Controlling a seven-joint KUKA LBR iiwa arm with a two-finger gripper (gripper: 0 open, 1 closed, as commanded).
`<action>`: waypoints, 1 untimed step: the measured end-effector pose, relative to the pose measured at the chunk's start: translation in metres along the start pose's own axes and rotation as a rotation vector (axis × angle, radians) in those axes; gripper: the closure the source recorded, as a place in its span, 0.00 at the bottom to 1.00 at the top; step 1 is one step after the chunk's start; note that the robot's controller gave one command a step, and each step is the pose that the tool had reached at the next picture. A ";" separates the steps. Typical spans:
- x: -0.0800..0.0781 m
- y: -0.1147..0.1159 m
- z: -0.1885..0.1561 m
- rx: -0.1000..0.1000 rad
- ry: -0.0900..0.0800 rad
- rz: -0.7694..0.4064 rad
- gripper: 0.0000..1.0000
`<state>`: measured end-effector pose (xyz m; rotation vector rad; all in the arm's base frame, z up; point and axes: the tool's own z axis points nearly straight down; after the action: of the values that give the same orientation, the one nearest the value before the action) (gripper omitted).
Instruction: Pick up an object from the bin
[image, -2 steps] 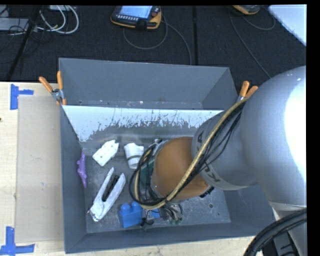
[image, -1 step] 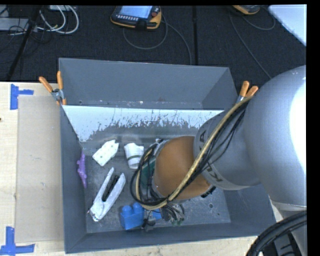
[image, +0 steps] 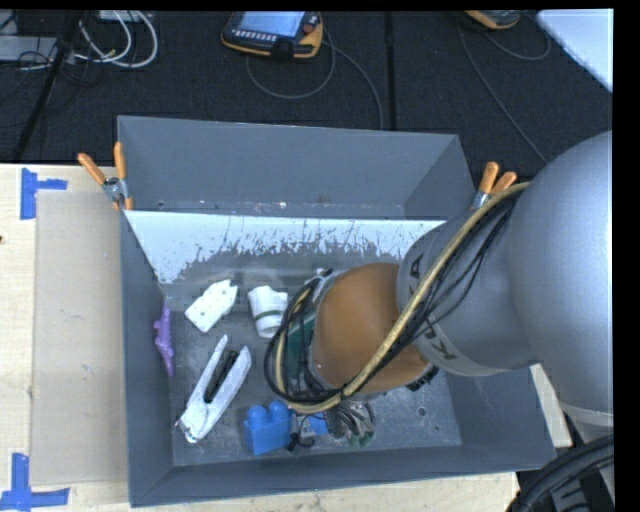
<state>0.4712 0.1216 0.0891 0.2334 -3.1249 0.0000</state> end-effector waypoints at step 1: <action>-0.002 0.000 -0.016 0.000 -0.007 0.002 1.00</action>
Offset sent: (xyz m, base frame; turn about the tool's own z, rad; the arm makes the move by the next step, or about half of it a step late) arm 0.0000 0.0000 0.0114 0.0000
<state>0.4733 0.1220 0.1056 0.2307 -3.1323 -0.0009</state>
